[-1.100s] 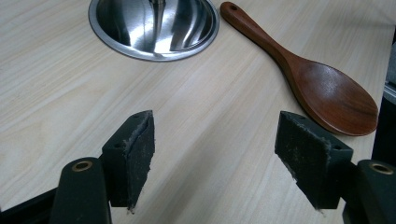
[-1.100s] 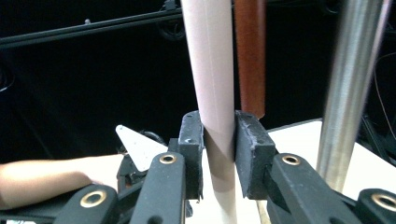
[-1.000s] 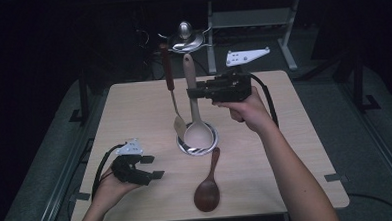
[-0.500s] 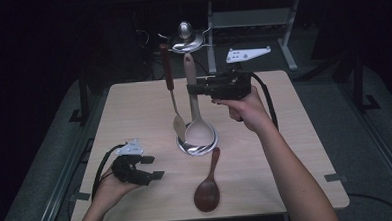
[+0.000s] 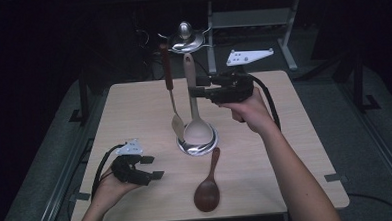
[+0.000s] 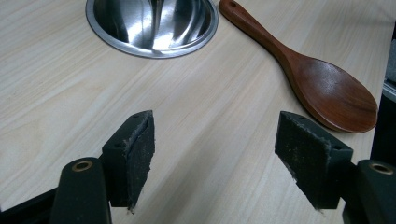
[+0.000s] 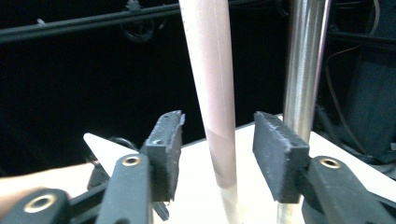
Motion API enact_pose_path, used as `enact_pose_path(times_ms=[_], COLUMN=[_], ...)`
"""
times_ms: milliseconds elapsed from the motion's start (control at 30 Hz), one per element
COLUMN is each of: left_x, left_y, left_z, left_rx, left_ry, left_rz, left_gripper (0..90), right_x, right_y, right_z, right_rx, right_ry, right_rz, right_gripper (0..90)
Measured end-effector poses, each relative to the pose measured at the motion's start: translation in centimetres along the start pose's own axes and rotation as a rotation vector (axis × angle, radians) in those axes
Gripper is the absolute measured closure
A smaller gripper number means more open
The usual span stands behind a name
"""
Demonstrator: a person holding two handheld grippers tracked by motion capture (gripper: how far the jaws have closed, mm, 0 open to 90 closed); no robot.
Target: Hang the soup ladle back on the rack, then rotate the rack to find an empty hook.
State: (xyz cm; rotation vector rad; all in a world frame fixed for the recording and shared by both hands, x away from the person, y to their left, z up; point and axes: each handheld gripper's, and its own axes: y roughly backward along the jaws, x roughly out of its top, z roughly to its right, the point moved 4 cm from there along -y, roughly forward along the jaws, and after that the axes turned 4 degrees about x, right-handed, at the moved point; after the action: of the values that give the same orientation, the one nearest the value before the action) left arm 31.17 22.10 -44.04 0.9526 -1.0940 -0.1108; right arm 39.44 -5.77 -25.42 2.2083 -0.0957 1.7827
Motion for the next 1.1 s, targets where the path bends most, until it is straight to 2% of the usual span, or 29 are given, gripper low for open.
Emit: enact_pose_path(times_ms=[133,300,400,567,600,667,833,933,1000,1100], left_x=[0.2,0.7,1.1,1.9,2.1,2.6,4.4,6.0,7.3,8.9], left_y=[0.3,1.3,1.9,2.7,2.9,3.2,4.1,4.8,5.4,6.3], left_z=[-0.1,-0.2,-0.2,0.0,0.0,0.0,0.1,0.3,0.3,0.3], left_rx=[0.000,-0.008,-0.020,-0.037,-0.039,-0.041,-0.048,-0.045,-0.039,-0.033], left_ry=[0.000,0.001,0.000,-0.001,-0.019,-0.014,-0.027,-0.052,-0.064,-0.081], left_rz=[0.009,0.018,0.027,-0.013,-0.031,-0.035,-0.039,-0.039,-0.028,-0.024], left_gripper=[31.5,42.6,53.0,76.6,83.4,89.9,90.0,89.4,79.7,78.5], right_x=[-0.6,-2.0,-3.0,-4.6,-4.9,-5.7,-7.7,-8.8,-9.8,-10.7], right_y=[0.6,1.5,2.1,3.3,3.5,3.9,4.5,4.6,4.6,4.5], right_z=[-0.1,0.1,0.2,0.7,0.9,1.3,2.7,3.6,4.4,5.1], right_rx=[-0.045,-0.078,-0.102,-0.139,-0.148,-0.166,-0.208,-0.233,-0.267,-0.283], right_ry=[0.019,0.010,0.004,-0.015,-0.021,-0.029,-0.051,-0.057,-0.056,-0.066], right_rz=[-0.012,-0.018,-0.027,-0.036,-0.044,-0.053,-0.066,-0.079,-0.099,-0.114], right_gripper=[41.4,37.5,36.4,36.4,36.4,36.4,36.4,35.9,35.4,35.7])
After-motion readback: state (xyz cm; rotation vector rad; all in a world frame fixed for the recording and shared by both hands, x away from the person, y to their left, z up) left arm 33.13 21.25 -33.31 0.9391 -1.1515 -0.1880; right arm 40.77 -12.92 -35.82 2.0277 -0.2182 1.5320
